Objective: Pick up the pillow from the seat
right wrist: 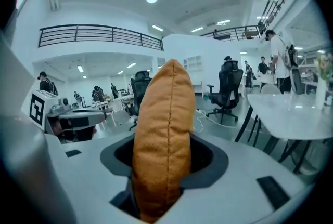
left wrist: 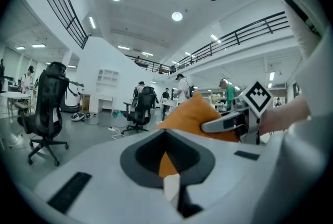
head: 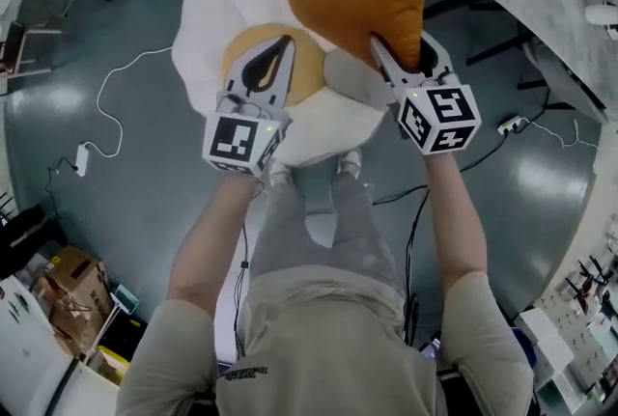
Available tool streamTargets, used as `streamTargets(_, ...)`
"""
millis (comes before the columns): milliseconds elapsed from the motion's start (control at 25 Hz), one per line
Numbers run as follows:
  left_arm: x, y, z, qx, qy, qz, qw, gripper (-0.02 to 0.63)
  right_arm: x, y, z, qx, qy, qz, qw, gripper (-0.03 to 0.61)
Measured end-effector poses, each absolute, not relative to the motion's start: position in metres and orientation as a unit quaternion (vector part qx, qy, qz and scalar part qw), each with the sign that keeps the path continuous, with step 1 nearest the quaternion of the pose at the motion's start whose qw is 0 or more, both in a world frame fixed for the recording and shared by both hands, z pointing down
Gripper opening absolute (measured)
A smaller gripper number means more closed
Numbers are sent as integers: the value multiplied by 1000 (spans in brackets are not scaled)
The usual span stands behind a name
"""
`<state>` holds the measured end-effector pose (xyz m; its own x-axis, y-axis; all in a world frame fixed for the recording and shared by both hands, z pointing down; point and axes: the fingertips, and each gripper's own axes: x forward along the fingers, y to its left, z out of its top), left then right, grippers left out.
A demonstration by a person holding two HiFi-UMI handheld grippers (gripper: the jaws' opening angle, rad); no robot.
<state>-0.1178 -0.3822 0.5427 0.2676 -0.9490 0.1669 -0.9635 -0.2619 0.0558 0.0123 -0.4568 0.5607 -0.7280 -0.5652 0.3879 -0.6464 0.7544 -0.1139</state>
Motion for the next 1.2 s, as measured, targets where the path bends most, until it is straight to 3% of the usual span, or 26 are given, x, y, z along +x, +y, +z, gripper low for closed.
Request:
streamTargets(360,-135,-350,370,799,-601,21,11,9,8,-412,339,331,-940,20,76,229)
streamTargets(720,-141,-302,232,807,-589,-9,-49,9,34,-365,182,346,-937,-37,-35,238)
streamTargets(960,-141,-264,163,801,-589,-22,-103,9,49,-325,111,346,-929,-88,-101,244)
streamTargets(1200,-130,-236,141,798,-585,-34,-140,9,69,-293,100,351,-922,-103,-127,245)
